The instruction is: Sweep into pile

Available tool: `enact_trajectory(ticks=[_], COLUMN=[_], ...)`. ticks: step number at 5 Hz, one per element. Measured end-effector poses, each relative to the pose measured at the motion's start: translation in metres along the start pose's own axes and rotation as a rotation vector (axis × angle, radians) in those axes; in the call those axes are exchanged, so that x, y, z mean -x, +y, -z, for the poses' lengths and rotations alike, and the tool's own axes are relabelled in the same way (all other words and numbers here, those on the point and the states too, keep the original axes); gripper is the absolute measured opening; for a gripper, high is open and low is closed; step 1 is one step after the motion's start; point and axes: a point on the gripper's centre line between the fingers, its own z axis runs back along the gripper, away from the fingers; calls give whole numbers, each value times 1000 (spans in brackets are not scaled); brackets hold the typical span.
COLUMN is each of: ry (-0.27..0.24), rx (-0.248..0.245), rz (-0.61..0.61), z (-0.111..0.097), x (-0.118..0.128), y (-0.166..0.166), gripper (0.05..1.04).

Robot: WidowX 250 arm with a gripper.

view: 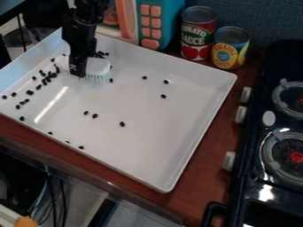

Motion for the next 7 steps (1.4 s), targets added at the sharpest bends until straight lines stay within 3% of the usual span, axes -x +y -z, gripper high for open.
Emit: enact_trajectory(ticks=[2,3,5,6,7], ry=[11,61,184,212,204], rx=[-3,-21,48,63,1], rz=[-28,-37,-83,-76,-73], z=[0,-10,-75,-88,-65], x=[0,5,-21,-33,-54], y=[-21,-7,31,50,83], gripper=[734,734,734,734,734])
